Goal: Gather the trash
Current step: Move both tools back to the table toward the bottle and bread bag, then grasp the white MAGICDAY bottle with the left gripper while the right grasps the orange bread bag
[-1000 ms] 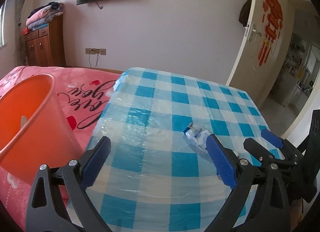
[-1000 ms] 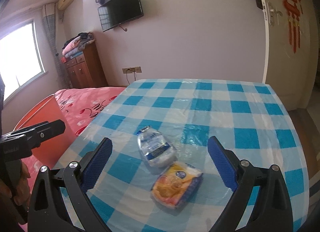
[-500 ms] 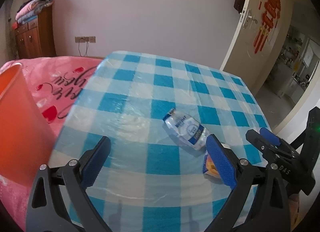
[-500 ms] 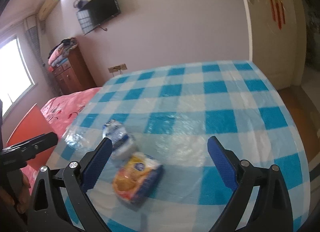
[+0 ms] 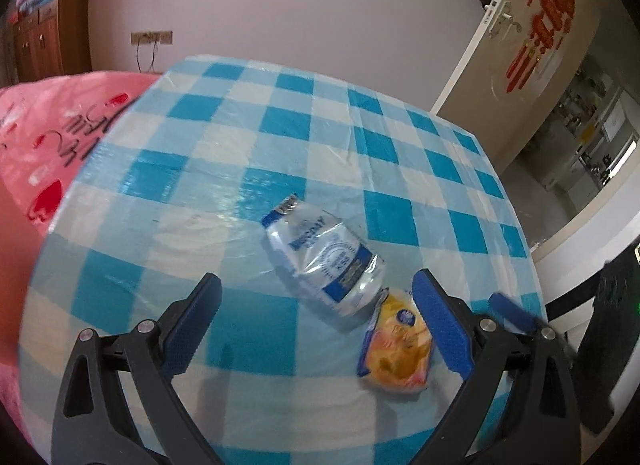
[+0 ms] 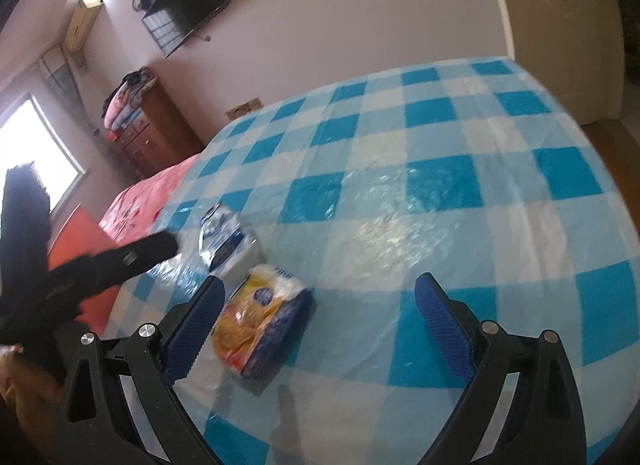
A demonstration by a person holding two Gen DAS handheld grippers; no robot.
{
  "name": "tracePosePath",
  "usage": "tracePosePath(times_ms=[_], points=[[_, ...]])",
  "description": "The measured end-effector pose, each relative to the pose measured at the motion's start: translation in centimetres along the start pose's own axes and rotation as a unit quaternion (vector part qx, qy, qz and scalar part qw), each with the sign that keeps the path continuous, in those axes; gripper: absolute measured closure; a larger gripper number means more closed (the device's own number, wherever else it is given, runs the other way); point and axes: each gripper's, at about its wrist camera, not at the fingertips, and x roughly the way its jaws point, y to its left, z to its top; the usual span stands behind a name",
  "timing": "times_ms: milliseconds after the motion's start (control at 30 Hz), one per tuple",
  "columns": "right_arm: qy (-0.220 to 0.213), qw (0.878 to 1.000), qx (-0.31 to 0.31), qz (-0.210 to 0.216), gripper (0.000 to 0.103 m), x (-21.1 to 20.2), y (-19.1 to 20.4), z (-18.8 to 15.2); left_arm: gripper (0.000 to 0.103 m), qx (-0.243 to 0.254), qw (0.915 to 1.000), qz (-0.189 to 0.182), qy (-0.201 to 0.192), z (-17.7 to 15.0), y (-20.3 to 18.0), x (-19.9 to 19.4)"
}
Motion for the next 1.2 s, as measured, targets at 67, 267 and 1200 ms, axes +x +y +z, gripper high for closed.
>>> tracePosePath(times_ms=[67, 267, 1200], points=[[0.012, 1.000, -0.009, 0.010, 0.008, 0.2, 0.6, -0.3, 0.007, -0.013, 0.9998, -0.006, 0.009, 0.5, -0.2, 1.0], [0.029, 0.999, -0.027, 0.032, 0.008, 0.5, 1.8, -1.0, 0.007, -0.037, 0.9989, -0.007, 0.028, 1.7, -0.9, 3.4], [0.046, 0.995, -0.065, 0.055, 0.008, 1.6, 3.0, -1.6, 0.020, -0.006, 0.9936, 0.104, 0.042, 2.3, -0.3, 6.0]])
